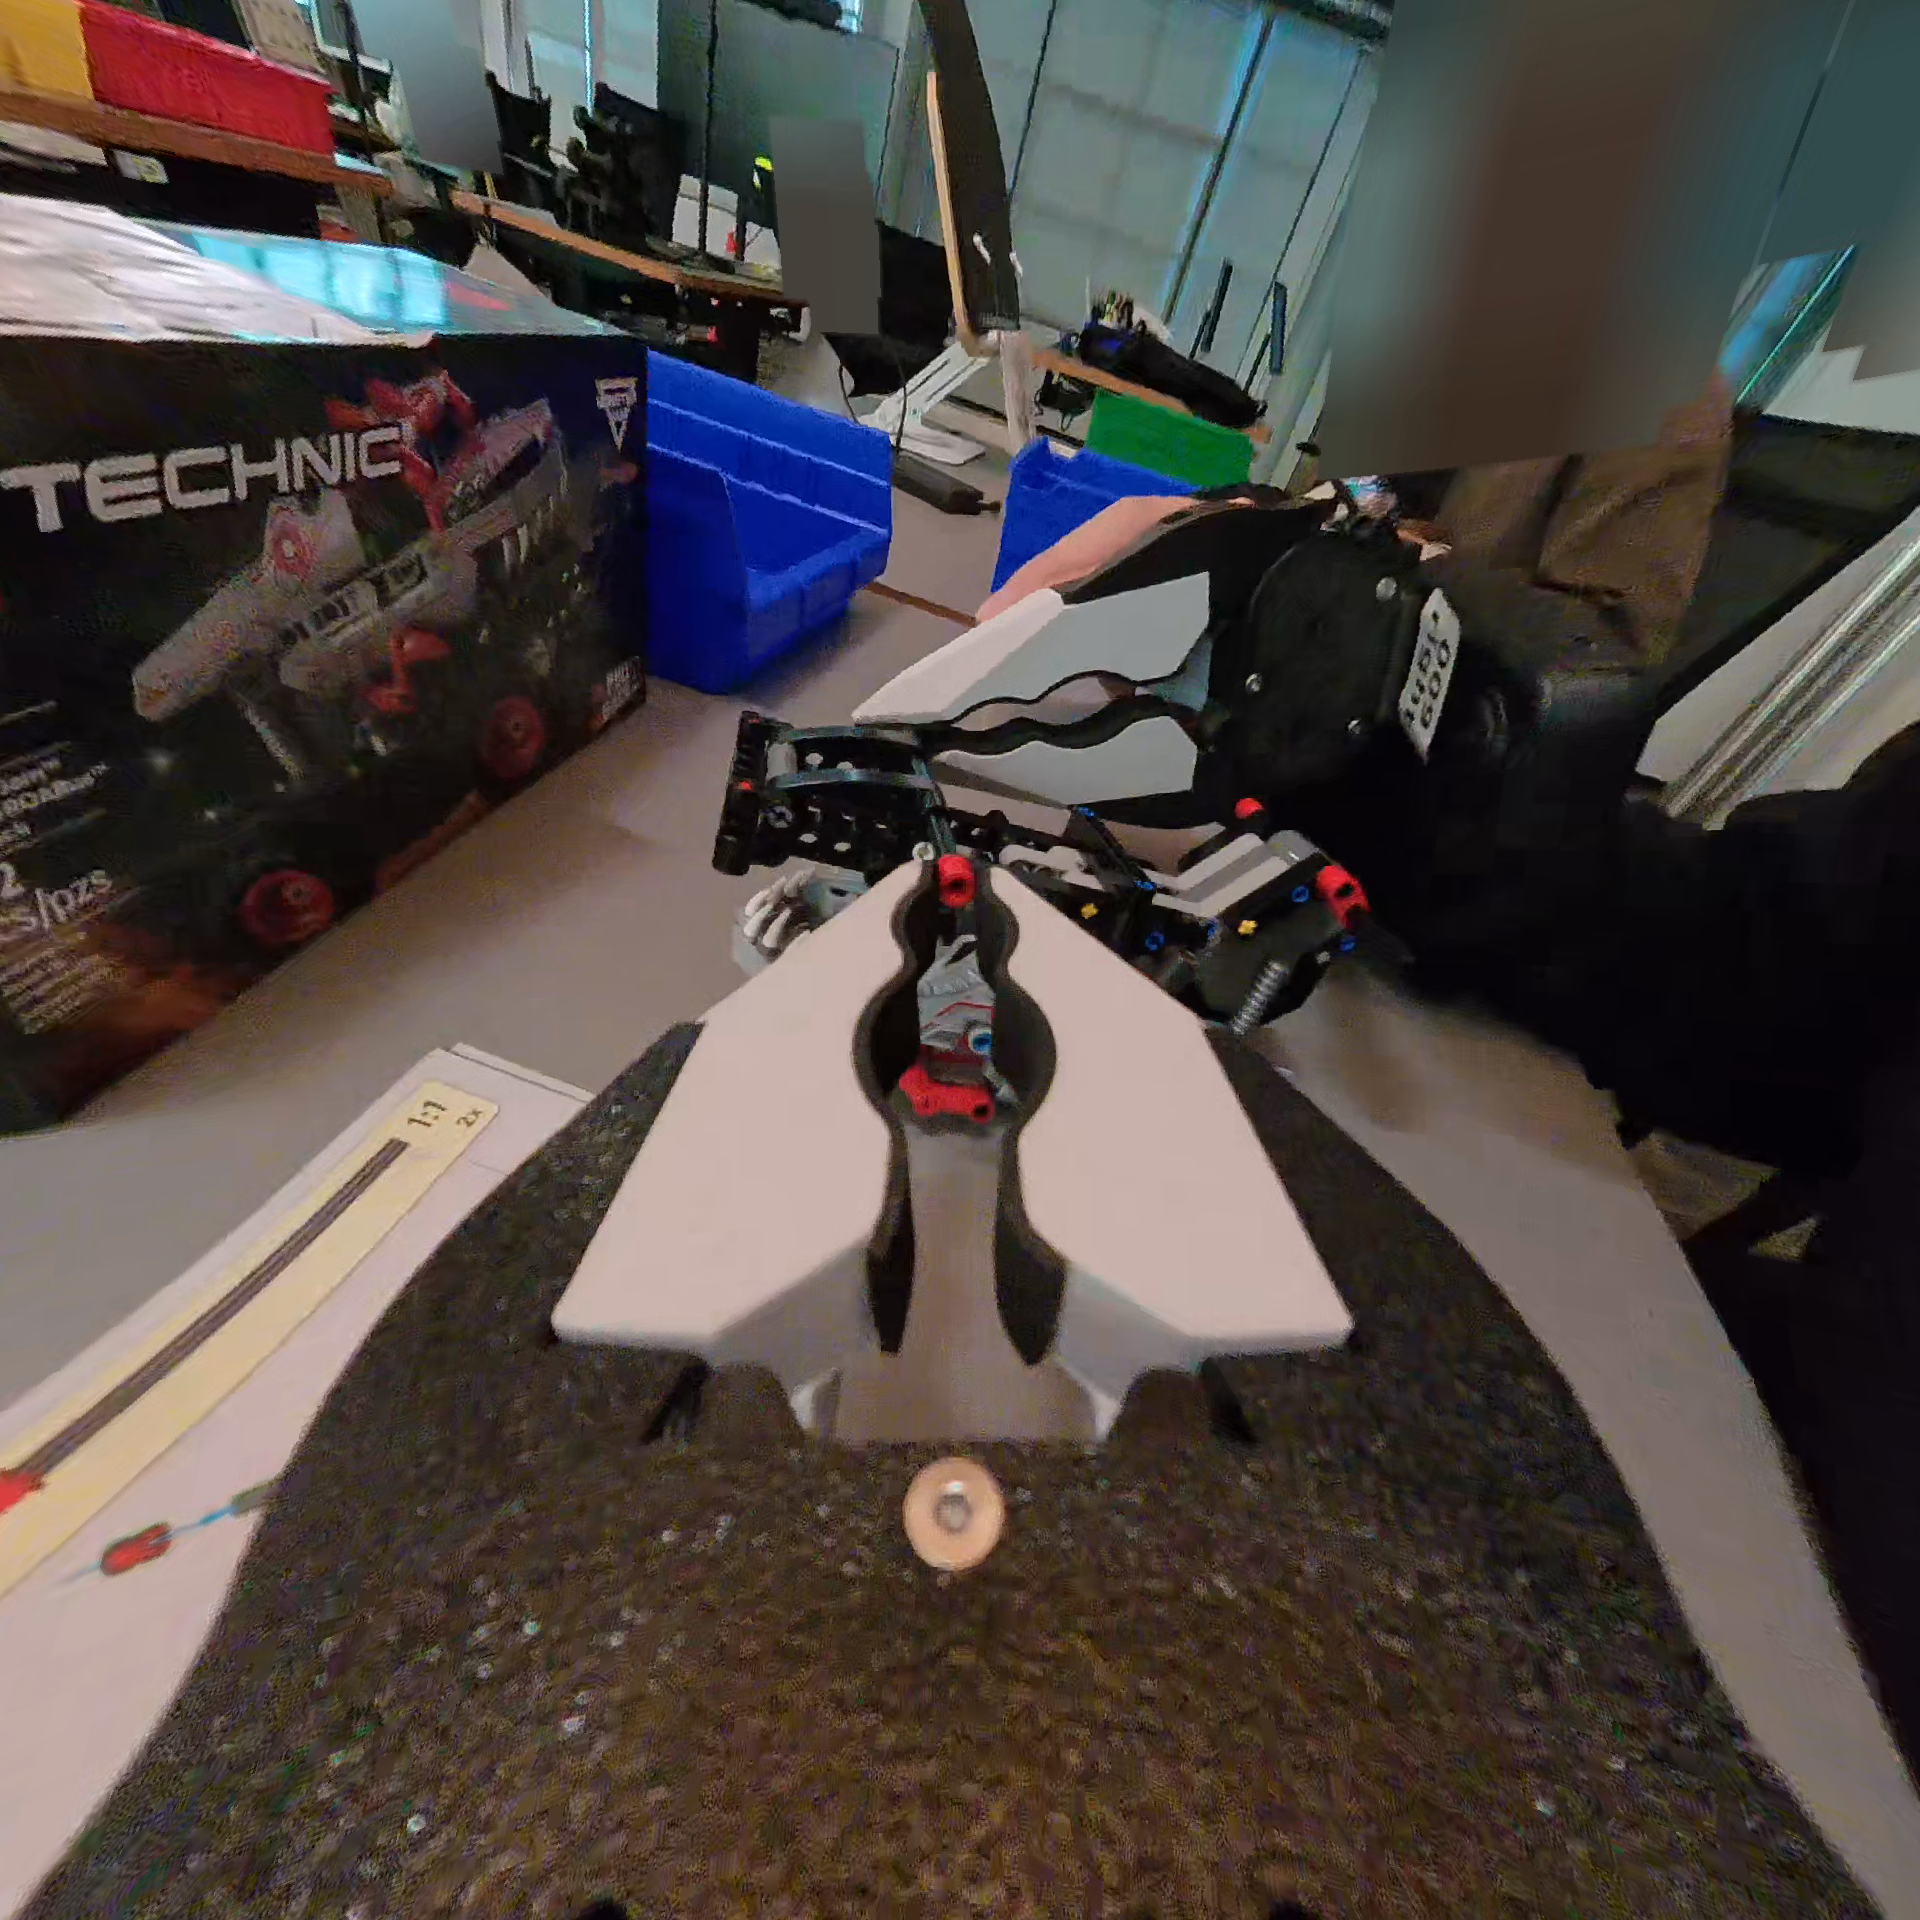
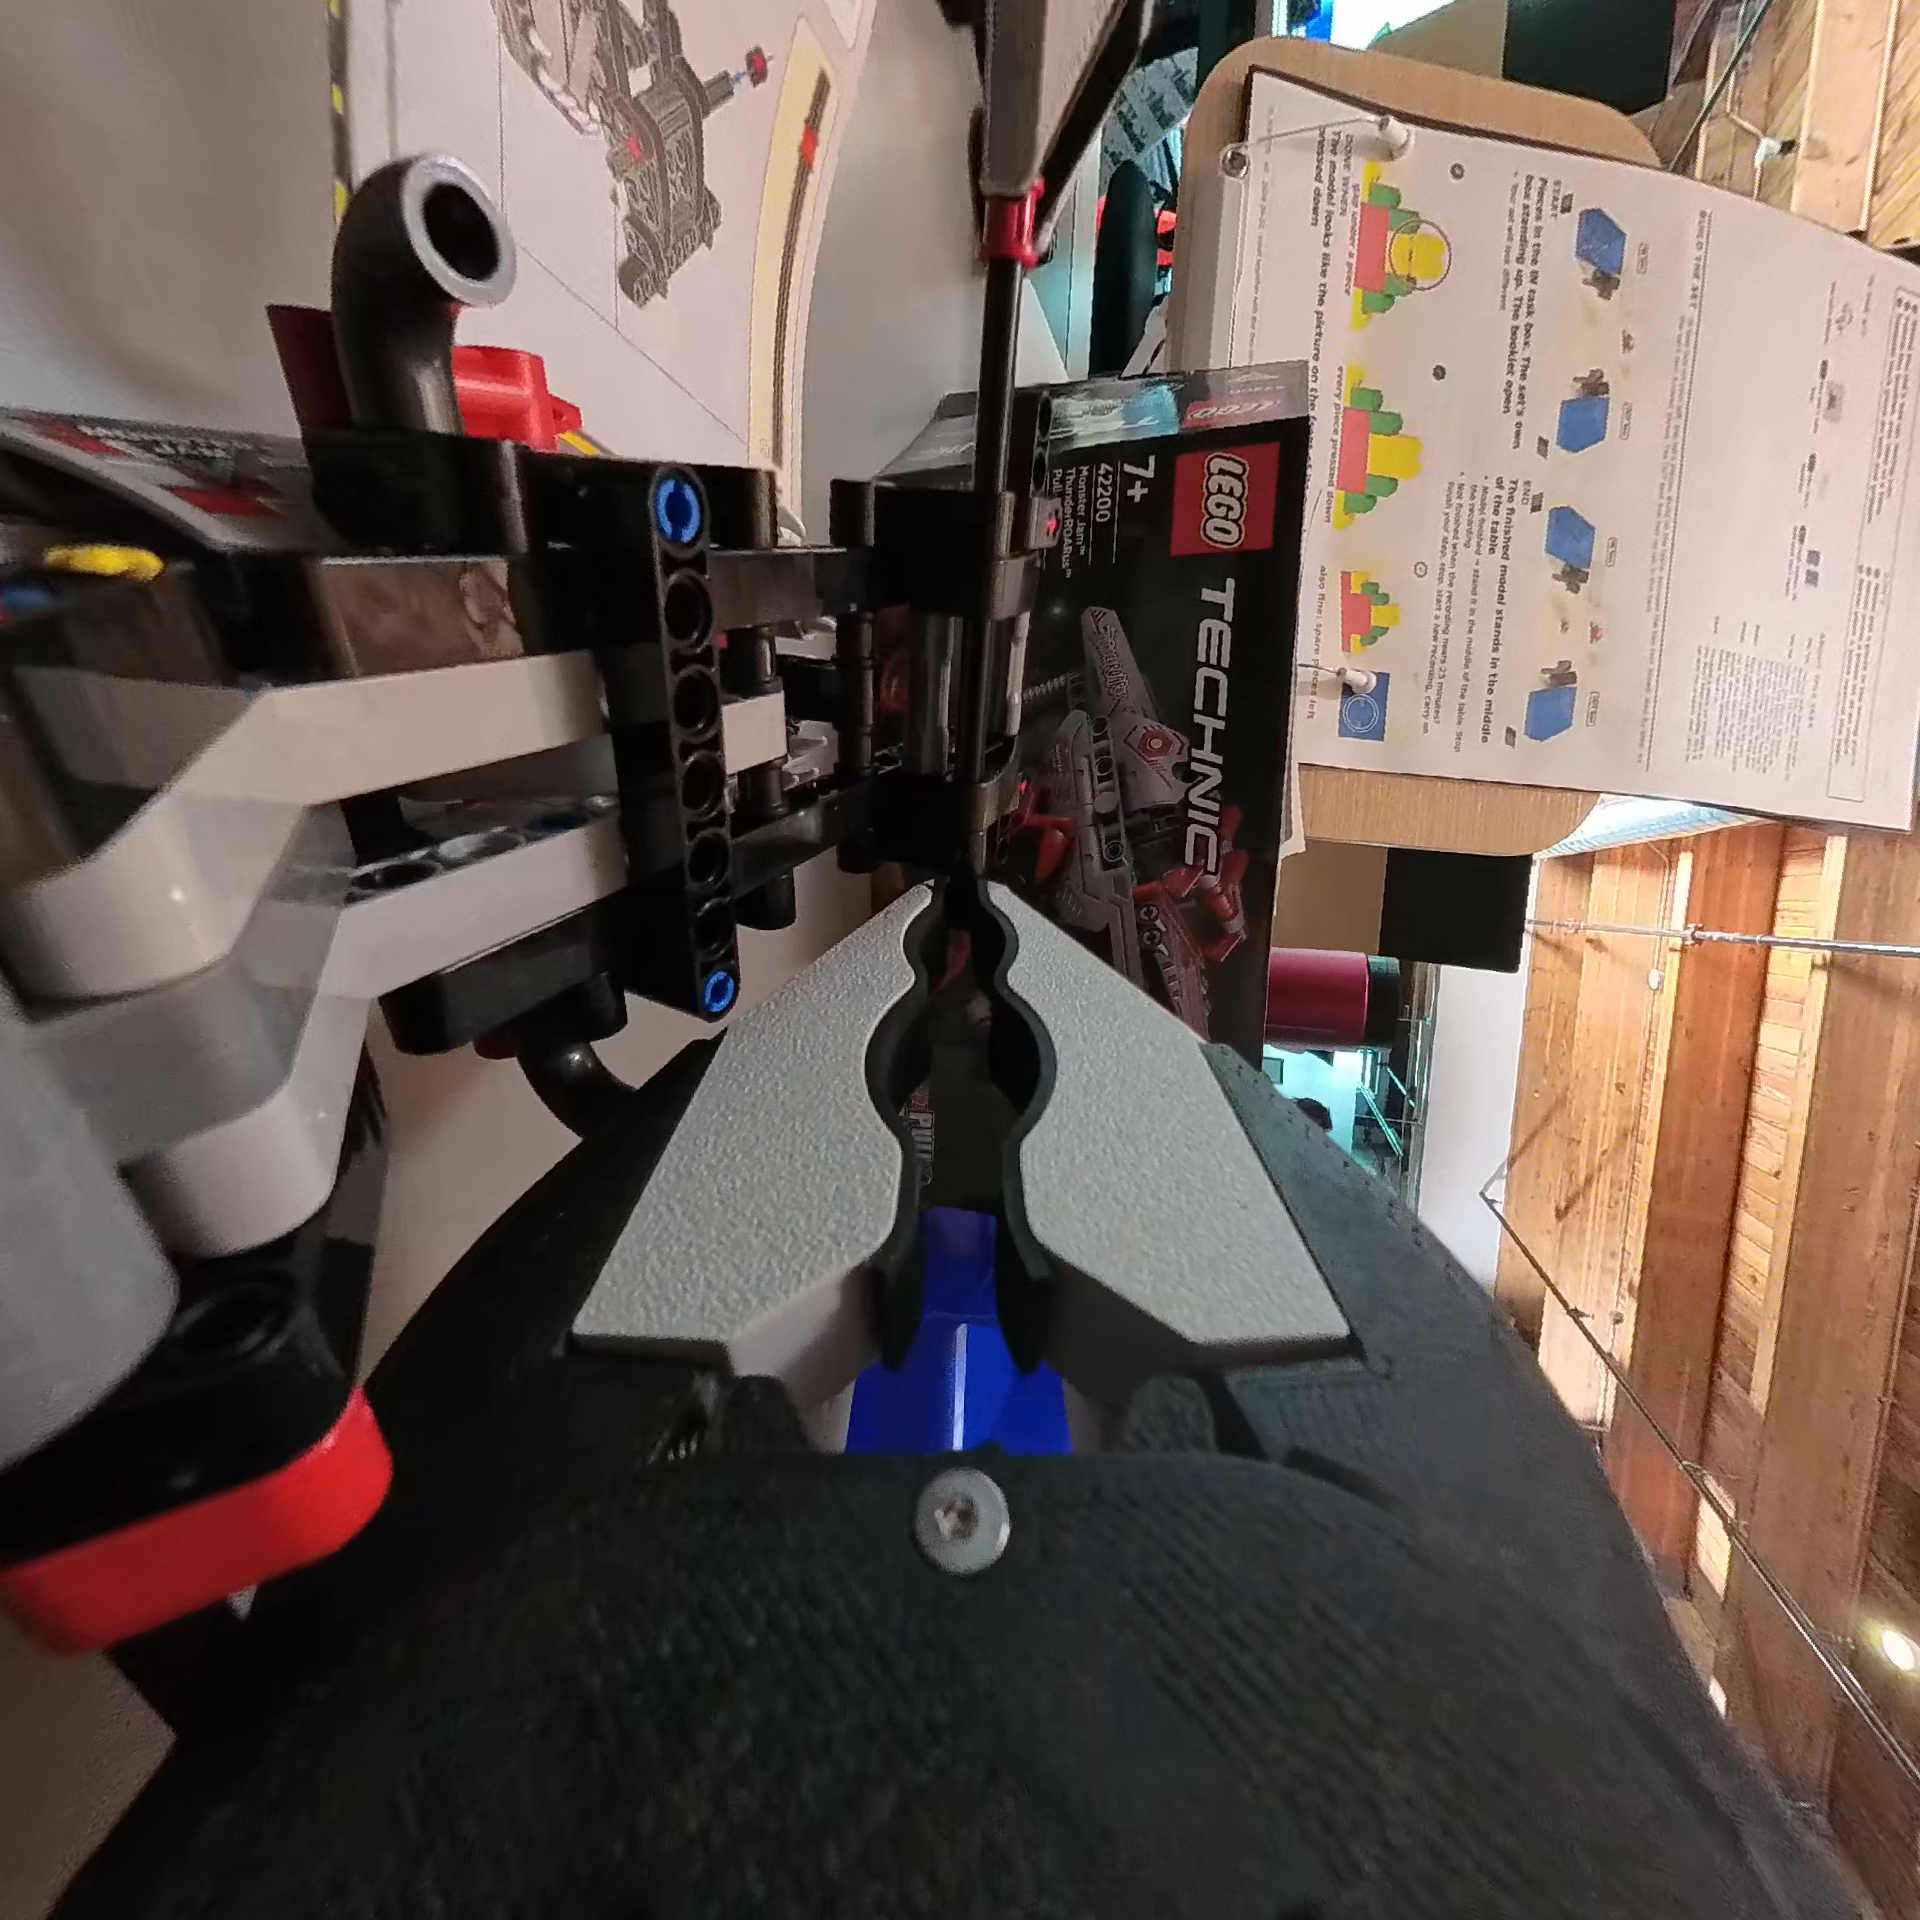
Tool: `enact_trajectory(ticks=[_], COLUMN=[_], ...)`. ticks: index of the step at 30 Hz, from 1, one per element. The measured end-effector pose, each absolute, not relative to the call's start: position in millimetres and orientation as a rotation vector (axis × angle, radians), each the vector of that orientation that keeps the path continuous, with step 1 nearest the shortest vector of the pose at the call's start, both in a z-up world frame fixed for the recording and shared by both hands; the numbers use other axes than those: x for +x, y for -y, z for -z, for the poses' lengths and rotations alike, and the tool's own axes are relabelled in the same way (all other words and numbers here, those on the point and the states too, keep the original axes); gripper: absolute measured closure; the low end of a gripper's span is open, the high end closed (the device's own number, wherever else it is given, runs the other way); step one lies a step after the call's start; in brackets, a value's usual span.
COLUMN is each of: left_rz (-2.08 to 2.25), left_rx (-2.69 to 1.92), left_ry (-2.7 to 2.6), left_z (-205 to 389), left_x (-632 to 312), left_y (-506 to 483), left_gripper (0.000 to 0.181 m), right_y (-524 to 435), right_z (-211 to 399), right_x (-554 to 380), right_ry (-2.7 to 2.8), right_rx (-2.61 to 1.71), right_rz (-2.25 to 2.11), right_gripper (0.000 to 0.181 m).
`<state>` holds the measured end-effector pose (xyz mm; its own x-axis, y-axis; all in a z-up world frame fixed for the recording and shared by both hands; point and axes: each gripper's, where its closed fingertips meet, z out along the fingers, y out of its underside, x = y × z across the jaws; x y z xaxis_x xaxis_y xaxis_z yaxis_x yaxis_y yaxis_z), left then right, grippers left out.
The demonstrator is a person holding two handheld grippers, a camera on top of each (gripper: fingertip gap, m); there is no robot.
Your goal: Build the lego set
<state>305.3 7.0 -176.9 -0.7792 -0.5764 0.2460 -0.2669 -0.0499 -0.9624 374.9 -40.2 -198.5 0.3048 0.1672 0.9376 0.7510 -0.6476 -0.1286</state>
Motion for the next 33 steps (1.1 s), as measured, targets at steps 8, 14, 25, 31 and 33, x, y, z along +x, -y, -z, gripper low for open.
enact_trajectory(ticks=[8,14,25,31,33], left_rz=[1.518,1.725,1.765,1.685,1.716], left_rx=[-0.662,-0.660,-0.712,-0.644,-0.624], left_ry=[-1.999,-2.005,-2.044,-2.068,-2.062], left_z=[182,179,180,184,182], left_x=[313,308,315,314,312], left_y=[-15,-12,-12,-15,-12], left_gripper=[0.177,0.177,0.177,0.177,0.177], right_y=[40,38,39,37,41], right_z=[200,200,201,199,201], right_x=[374,371,371,368,367], right_ry=[0.832,0.800,0.800,0.761,0.684], right_rx=[-2.009,-1.985,-1.988,-1.964,-1.974], right_rz=[1.363,1.305,1.298,1.245,1.118], right_gripper=[0.179,0.179,0.180,0.179,0.169])
